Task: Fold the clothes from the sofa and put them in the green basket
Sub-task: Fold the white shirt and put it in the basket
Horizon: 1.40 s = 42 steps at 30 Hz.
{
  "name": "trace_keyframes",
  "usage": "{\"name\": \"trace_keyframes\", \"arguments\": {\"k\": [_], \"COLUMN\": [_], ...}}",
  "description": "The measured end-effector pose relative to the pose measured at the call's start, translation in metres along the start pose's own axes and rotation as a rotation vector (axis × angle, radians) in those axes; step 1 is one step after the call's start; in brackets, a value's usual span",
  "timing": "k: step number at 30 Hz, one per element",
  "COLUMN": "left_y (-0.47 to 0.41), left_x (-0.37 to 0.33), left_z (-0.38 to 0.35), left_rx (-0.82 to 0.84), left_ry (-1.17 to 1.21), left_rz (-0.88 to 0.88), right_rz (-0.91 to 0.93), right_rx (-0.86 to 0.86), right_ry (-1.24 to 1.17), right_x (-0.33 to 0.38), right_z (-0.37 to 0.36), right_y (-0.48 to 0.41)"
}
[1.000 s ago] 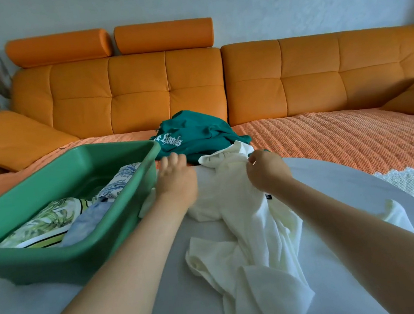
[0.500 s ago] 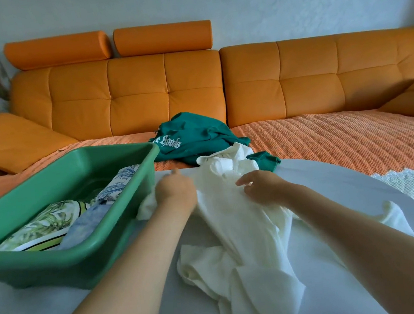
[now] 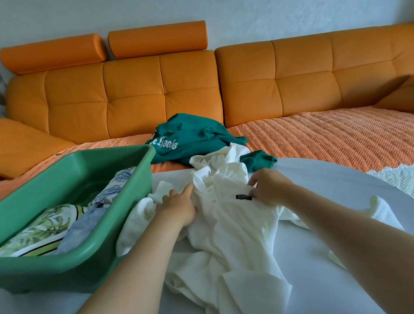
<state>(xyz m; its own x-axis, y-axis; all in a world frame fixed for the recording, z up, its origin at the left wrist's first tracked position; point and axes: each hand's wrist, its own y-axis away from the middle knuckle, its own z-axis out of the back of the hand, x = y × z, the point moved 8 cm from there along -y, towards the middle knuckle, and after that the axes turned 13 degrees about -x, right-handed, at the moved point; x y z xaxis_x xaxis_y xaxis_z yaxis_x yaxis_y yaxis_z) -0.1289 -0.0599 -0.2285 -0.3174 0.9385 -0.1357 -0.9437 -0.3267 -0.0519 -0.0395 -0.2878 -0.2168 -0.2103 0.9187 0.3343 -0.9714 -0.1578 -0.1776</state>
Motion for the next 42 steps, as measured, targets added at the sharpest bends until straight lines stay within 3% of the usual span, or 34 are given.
{"name": "trace_keyframes", "arguments": {"k": [4,7,11,16,17,19,21,22,26,31,35,39,42], "left_y": [-0.005,-0.015,-0.021,-0.012,-0.013,-0.016,-0.013,-0.012,-0.010,0.011,0.033,0.061,0.074], "left_x": [0.006,0.015,0.020,-0.020,-0.025,-0.027,-0.024,-0.023,-0.022,-0.037,-0.029,-0.022,-0.015], "left_z": [-0.002,0.036,0.049,0.035,0.032,0.011,-0.015,-0.021,-0.010,0.026,0.028,0.015,0.008], "left_rx": [-0.066,-0.315,-0.449,-0.538,-0.488,-0.215,0.033,0.065,-0.034,-0.273,-0.021,0.202,0.203], "left_ry": [0.011,-0.280,-0.327,-0.232,-0.141,0.038,0.021,-0.045,-0.029,0.078,0.380,0.398,0.300], "left_rz": [-0.032,0.036,0.005,-0.329,-0.347,-0.297,-0.244,-0.248,-0.285,-0.443,-0.325,-0.305,-0.357], "right_rz": [-0.076,-0.099,-0.097,0.143,0.239,0.362,0.367,0.361,0.427,0.421,0.353,0.400,0.388], "right_rx": [-0.362,-0.503,-0.458,-0.378,-0.341,-0.192,-0.007,0.081,0.205,-0.001,-0.145,0.028,0.179], "right_ry": [0.079,0.106,0.091,-0.067,-0.091,-0.110,-0.048,0.029,0.350,0.313,0.042,0.074,0.142], "right_x": [-0.015,-0.041,-0.056,-0.008,0.006,0.027,0.033,0.031,0.017,0.028,0.049,0.072,0.077], "right_z": [0.047,0.068,0.059,0.039,0.035,0.020,-0.001,-0.012,-0.029,-0.006,0.027,0.026,0.022], "right_y": [-0.006,-0.007,-0.011,-0.008,-0.005,0.003,0.010,0.013,0.021,0.029,0.053,0.089,0.115]}}
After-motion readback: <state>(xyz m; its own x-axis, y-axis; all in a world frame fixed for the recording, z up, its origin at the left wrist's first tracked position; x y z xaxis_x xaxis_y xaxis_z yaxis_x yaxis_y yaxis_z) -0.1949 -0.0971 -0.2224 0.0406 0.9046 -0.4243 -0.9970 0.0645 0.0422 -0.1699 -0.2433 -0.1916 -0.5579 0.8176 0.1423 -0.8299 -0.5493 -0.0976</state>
